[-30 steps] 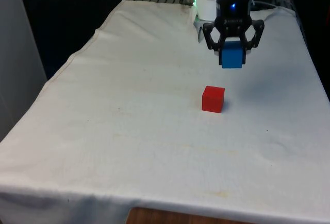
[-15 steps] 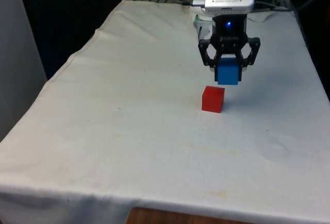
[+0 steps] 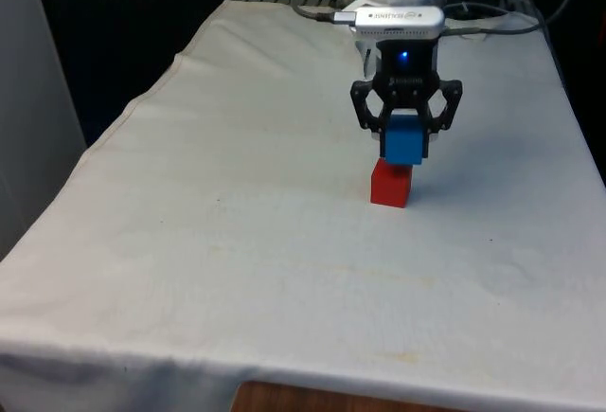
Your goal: Stack the two cubes.
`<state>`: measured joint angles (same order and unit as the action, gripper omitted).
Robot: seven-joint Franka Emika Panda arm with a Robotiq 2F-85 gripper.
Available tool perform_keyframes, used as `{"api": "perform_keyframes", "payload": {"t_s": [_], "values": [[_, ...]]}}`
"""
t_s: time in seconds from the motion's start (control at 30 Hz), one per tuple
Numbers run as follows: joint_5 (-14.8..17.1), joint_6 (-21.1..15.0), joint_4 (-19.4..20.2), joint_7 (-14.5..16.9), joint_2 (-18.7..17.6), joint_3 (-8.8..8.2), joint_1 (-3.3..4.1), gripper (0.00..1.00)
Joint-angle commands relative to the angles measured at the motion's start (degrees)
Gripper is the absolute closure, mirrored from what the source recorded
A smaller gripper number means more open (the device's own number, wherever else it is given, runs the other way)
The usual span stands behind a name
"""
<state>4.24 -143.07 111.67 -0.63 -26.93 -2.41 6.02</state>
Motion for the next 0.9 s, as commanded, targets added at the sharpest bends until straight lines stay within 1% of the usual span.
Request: {"api": "perform_keyframes", "payload": {"t_s": [0.0, 0.07, 0.1, 0.13, 0.3, 0.33, 0.4, 0.57, 0.6, 0.63, 0.8, 0.87], "values": [[-0.1, -0.1, 0.0, 0.3, -0.1, -0.11, -0.17, 1.00], [0.1, -0.2, 0.1, 0.5, -0.2, -0.29, -0.23, 1.00], [0.0, 0.0, 0.0, 0.2, -0.1, -0.34, 0.00, 1.00], [0.1, -0.2, 0.1, 0.6, -0.3, -0.34, -0.23, 1.00], [0.2, -0.3, 0.1, 1.1, -0.6, -0.80, -0.34, 1.00], [0.0, 0.0, 0.1, 0.8, -0.4, -0.97, -0.17, 1.00], [0.2, -0.5, 0.2, 1.2, -0.9, -0.92, -0.40, 1.00], [0.2, -1.4, 0.3, 1.3, -1.5, -1.09, -0.40, 1.00], [0.0, -0.6, 0.2, 1.0, -1.3, -1.26, -0.23, 1.00], [0.2, -1.7, 0.3, 1.3, -1.6, -1.09, -0.40, 1.00], [0.2, -2.9, 0.7, 1.3, -1.9, -1.09, -0.40, 1.00], [0.2, -3.0, 0.8, 1.4, -1.8, -1.09, -0.52, 1.00]]}}
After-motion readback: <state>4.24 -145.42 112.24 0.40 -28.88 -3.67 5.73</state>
